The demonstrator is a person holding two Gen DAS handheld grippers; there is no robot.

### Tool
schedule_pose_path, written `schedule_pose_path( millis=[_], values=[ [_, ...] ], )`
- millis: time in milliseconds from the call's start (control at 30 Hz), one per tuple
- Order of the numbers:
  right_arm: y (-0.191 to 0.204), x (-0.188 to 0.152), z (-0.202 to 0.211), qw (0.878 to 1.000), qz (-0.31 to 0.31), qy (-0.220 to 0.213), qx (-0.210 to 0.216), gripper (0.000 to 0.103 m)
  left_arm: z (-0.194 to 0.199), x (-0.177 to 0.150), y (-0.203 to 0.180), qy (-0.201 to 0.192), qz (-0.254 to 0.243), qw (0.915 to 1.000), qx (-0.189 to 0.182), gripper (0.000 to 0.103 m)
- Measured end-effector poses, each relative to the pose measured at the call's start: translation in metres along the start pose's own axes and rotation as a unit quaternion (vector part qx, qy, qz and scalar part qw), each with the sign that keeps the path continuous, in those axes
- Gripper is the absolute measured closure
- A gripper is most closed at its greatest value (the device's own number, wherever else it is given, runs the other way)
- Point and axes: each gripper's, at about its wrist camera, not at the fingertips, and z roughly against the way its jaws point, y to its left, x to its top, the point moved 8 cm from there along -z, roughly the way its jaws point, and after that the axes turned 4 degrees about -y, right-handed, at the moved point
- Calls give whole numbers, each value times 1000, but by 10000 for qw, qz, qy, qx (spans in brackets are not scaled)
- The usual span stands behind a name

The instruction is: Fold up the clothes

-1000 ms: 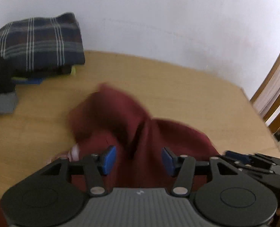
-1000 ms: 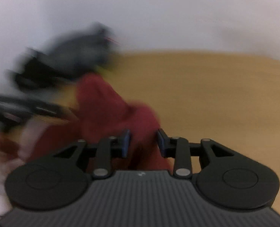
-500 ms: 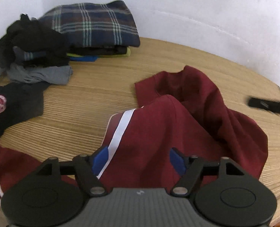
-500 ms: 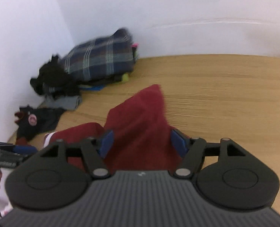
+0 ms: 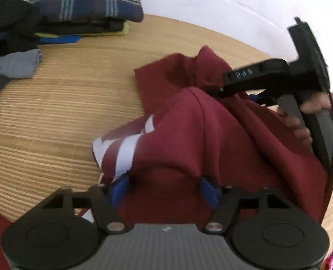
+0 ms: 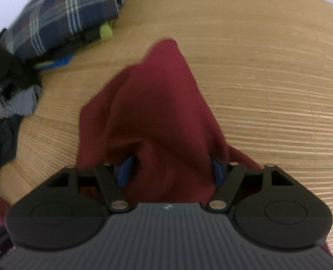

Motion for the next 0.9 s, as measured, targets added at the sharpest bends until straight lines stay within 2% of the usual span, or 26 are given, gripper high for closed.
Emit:
schedule_pose_path(
  millis=[33,67,133,200,267,333,433,500,600,633,667,700,733,767,800,833,900],
  values=[
    [5,0,6,9998,-38,-95,189,84,2,3,1,-43,76,10000,3,52],
    [9,7,20,9986,-60,-367,367,87,6,9,1,-106,162,9998,-13,57],
    [18,23,55,9919,-78,-1038,722,88,26,24,-1,-407,235,9989,2,79],
    [31,47,110,9750,-62,-1871,1194,89,60,45,-12,-893,162,9959,-29,86],
    [39,68,167,9558,-26,-2494,1557,89,102,65,-32,-1458,-112,9893,-13,86],
    [40,78,224,9311,12,-3166,1812,89,141,76,-53,-1872,-425,9814,-10,86],
    [21,71,302,8965,-83,-3963,1980,89,167,72,-87,-2087,-716,9751,-221,86],
    [-7,49,334,8842,-237,-4284,1845,89,163,56,-110,-1970,-909,9752,-441,84],
    [-68,0,337,8997,-508,-4168,1189,86,128,16,-137,-1370,-1035,9823,-753,84],
    [-92,-21,325,9139,-665,-3908,867,82,113,1,-141,-1079,-1015,9857,-807,83],
    [-118,-43,308,9294,-848,-3557,506,73,102,-10,-143,-844,-981,9883,-809,83],
    [-146,-68,288,9435,-1130,-3113,-45,67,92,-19,-143,-673,-941,9901,-793,81],
    [-175,-94,267,9519,-1446,-2616,-671,60,85,-24,-142,-559,-903,9915,-756,76],
    [-202,-122,249,9532,-1750,-2099,-1293,60,79,-27,-140,-485,-864,9927,-688,73],
    [-220,-145,237,9492,-1946,-1742,-1753,60,73,-28,-138,-437,-839,9936,-619,68],
    [-231,-163,232,9445,-2086,-1541,-2018,60,69,-26,-136,-431,-848,9940,-531,62],
    [-234,-183,237,9361,-2379,-1589,-2047,60,61,-22,-137,-478,-906,9941,-349,50]
  ],
)
